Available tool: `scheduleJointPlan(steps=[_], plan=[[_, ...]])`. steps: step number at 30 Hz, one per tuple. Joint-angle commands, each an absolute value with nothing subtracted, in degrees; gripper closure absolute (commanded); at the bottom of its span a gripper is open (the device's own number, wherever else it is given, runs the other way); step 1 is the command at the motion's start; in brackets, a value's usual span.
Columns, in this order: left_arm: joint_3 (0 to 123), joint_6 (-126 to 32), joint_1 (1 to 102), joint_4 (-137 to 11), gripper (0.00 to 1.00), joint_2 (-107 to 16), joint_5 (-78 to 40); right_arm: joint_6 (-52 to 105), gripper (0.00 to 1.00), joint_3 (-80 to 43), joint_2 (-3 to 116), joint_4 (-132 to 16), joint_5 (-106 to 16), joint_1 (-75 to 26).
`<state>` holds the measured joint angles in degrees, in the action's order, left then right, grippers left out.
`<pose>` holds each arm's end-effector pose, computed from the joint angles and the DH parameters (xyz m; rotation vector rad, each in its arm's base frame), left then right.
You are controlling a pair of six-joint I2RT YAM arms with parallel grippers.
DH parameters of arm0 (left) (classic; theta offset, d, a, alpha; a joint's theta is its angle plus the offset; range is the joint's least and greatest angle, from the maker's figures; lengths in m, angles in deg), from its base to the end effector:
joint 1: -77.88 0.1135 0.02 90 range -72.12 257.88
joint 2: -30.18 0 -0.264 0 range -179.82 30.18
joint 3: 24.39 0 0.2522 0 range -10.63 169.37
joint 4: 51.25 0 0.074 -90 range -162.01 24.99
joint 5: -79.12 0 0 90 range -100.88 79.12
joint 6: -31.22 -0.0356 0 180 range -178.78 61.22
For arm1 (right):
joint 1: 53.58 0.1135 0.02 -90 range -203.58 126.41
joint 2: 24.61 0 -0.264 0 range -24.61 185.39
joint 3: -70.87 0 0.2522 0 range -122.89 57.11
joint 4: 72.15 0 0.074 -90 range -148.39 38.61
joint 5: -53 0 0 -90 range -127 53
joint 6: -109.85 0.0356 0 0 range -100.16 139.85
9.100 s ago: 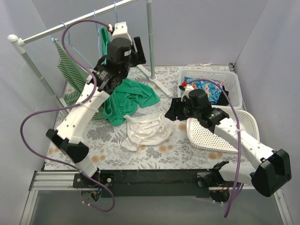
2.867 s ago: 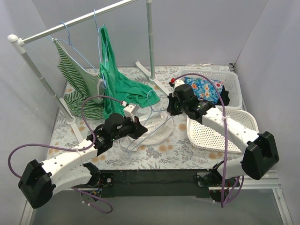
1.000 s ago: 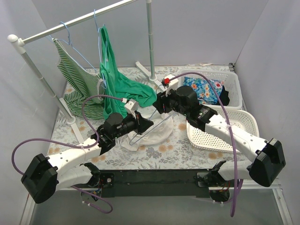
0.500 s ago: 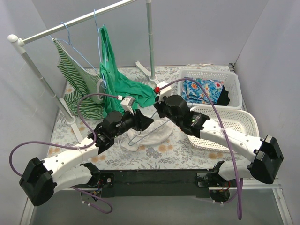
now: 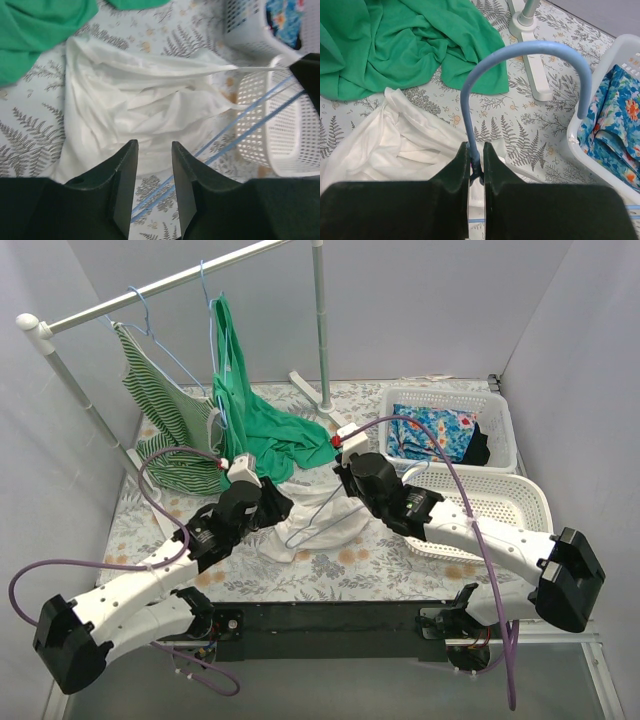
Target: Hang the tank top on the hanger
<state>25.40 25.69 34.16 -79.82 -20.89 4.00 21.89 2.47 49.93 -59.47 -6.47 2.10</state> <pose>0.1511 -0.1318 0.2593 -0.9461 2.0570 -1.0472 0.1838 0.2371 0.3072 -0.5046 1.7869 0.1939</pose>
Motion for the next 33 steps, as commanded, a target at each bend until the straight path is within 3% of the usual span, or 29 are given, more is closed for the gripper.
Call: scheduleJointPlan(steps=[1, 9, 18, 22, 27, 30, 33], plan=[[25.5, 28.0, 33.9, -87.0, 0.67, -26.9, 5.8, 20.7, 0.99, 3.3, 46.8, -63.0, -4.6, 2.6], [24.4, 25.1, 33.9, -82.0, 0.61, -35.9, 1.9, 21.2, 0.99, 4.7, 45.7, -63.0, -4.7, 2.8], [26.3, 22.7, 33.9, -77.2, 0.62, -43.5, 1.4, 21.3, 0.99, 4.9, 45.3, -62.9, -4.6, 2.8], [27.3, 23.0, 33.9, -76.7, 0.69, -45.2, 2.4, 21.6, 0.99, 4.8, 45.2, -62.9, -4.2, 2.8], [27.8, 23.3, 33.9, -77.7, 0.93, -42.1, 4.1, 22.5, 0.99, 4.3, 45.3, -61.6, 0.6, 2.8], [27.5, 23.5, 33.9, -79.8, 1.0, -38.1, 5.4, 22.7, 0.99, 3.5, 45.4, -61.0, 4.6, 2.8], [27.4, 23.8, 34.1, -82.5, 1.0, -35.7, 6.0, 23.3, 0.99, 2.2, 46.2, -60.6, 7.6, 2.8]])
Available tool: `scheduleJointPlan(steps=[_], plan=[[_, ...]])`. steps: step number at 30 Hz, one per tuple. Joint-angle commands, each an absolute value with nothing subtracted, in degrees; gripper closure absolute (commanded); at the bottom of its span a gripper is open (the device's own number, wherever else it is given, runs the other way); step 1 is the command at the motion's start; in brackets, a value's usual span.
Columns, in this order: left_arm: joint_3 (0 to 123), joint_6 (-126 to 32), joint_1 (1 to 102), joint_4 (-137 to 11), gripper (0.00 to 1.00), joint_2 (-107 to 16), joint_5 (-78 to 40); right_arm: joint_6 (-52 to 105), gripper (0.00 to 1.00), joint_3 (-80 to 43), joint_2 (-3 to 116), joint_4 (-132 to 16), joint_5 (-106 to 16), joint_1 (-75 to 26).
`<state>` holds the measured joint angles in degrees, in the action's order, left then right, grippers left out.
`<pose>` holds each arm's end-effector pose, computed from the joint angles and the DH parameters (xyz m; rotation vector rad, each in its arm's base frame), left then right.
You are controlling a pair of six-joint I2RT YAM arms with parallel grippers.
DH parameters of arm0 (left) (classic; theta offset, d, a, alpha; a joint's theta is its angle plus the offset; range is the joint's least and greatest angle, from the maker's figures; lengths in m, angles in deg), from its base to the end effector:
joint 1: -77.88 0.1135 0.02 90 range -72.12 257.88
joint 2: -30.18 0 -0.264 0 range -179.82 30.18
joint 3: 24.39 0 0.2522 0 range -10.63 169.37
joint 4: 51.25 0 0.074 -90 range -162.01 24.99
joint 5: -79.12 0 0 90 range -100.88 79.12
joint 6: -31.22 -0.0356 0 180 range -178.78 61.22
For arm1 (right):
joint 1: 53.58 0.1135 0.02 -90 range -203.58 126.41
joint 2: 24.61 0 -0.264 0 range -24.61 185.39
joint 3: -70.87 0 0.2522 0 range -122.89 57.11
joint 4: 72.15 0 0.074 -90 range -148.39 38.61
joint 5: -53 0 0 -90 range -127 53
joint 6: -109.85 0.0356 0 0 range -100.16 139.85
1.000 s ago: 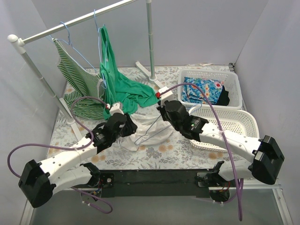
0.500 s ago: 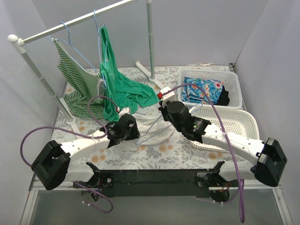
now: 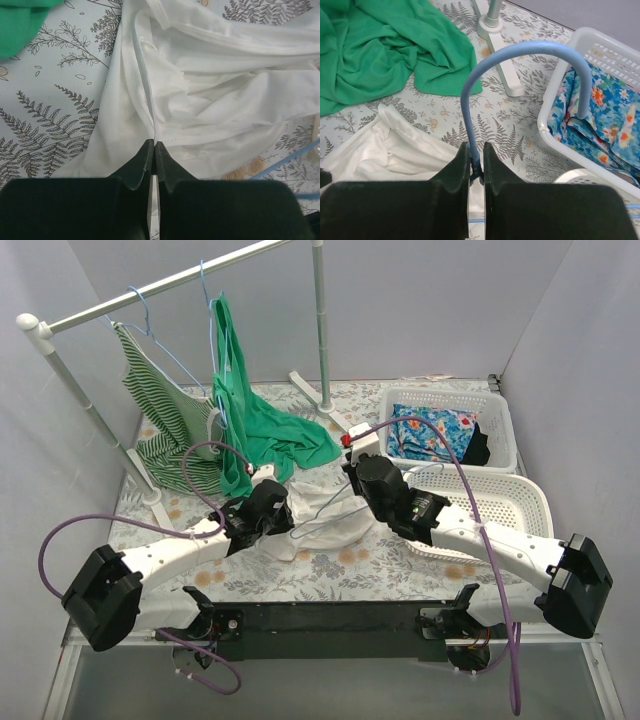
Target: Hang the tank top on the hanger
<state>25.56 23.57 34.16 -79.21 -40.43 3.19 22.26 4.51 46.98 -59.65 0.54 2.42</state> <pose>0.1795 -0.1597 0.1921 -0.9419 2.3333 -0.7054 0.1774 0.2243 0.3099 -0.4041 1.7704 0.1051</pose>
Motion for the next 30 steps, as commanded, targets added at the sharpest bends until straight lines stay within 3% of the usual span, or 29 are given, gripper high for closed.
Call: scheduleJointPlan(steps=[1, 10, 19, 30], plan=[[27.3, 24.0, 34.1, -83.1, 1.0, -35.2, 5.9, 23.6, 0.99, 1.7, 46.7, -60.2, 8.2, 2.7], [22.9, 26.4, 34.1, -85.9, 1.0, -26.8, 2.6, 26.4, 0.99, -5.2, 51.5, -55.9, 11.3, 2.4], [17.0, 27.6, 34.2, -86.9, 1.0, -18.6, -2.5, 28.9, 0.99, -4.3, 52.8, -55.3, 12.6, 2.1], [22.8, 25.9, 34.1, -89.3, 1.0, -16.4, -2.3, 31.9, 0.99, -5.7, 55.7, -53.6, 10.9, 2.2]])
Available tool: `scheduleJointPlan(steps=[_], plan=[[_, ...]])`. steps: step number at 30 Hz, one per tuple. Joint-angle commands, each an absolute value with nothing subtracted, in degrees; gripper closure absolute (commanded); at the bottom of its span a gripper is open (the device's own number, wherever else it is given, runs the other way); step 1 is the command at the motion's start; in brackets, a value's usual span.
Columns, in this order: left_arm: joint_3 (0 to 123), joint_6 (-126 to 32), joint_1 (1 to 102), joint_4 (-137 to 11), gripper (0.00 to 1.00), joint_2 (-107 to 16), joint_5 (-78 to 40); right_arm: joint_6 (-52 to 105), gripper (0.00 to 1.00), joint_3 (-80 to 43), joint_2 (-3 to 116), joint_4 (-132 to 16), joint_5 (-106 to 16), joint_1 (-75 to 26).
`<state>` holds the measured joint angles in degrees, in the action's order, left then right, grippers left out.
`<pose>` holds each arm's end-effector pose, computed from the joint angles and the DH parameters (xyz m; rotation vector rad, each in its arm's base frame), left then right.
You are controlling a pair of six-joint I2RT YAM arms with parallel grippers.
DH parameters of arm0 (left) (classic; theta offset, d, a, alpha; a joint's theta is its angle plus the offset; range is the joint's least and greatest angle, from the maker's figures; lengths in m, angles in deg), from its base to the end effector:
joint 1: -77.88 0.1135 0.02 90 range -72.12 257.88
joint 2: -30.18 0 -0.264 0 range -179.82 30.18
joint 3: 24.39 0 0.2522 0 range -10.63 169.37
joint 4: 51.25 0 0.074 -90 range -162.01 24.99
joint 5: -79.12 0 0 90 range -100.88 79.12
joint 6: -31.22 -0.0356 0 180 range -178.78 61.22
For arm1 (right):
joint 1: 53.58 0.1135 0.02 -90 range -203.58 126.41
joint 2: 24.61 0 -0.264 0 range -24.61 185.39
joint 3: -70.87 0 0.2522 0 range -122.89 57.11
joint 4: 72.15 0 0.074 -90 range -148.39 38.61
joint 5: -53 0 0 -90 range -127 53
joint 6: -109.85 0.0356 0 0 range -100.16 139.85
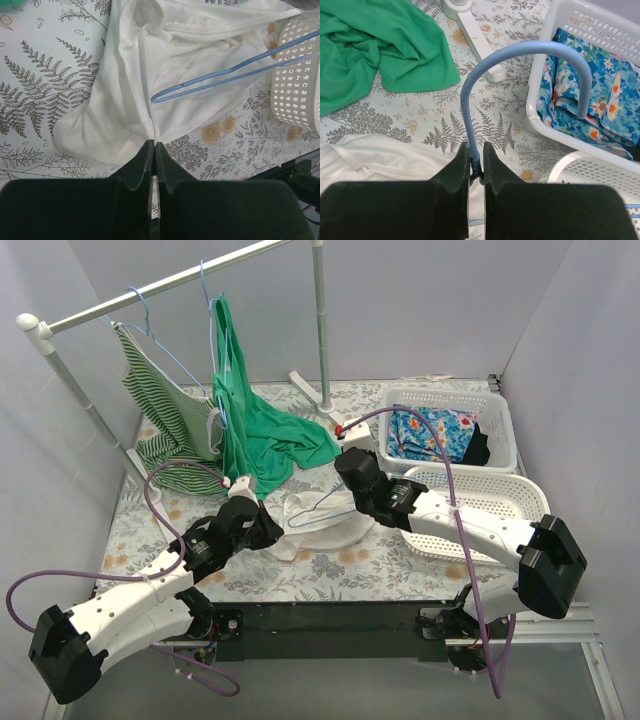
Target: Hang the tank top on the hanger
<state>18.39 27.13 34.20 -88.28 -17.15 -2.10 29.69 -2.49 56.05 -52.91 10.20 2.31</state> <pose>0.1297 -0.1163 0.2151 -0.9781 2.2940 -0.9324 0.1984 0.2463 0.2981 -0.2586 1.8618 -0.0570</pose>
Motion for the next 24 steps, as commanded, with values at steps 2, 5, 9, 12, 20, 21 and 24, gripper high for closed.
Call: scheduleJointPlan(steps=[2, 5, 9, 12, 20, 21, 24], plan=[[24.6, 25.4, 34.2, -89.4, 1.0, -16.5, -3.0, 32.4, 0.99, -6.3, 55.8, -52.9, 10.4, 2.2], [26.5, 24.4, 34.1, -88.7, 0.99, -16.4, -4.7, 32.9, 0.99, -8.2, 56.3, -51.8, 9.7, 2.2], [31.5, 21.3, 34.1, -87.7, 0.97, -17.7, -9.3, 32.7, 0.99, -12.8, 58.1, -50.3, 8.9, 2.3], [34.7, 18.9, 34.1, -88.6, 0.96, -19.8, -10.8, 32.1, 0.99, -17.6, 59.0, -49.5, 9.0, 2.2], [43.9, 16.4, 34.1, -91.4, 0.91, -21.1, -14.8, 27.2, 0.99, -27.2, 60.3, -48.5, 10.2, 2.2], [44.6, 16.1, 34.2, -90.9, 0.91, -21.8, -15.4, 27.1, 0.99, -28.9, 60.6, -48.4, 9.7, 2.2], [46.9, 16.1, 34.1, -89.6, 0.87, -23.2, -17.4, 27.1, 0.99, -33.7, 61.9, -46.2, 8.4, 2.3]])
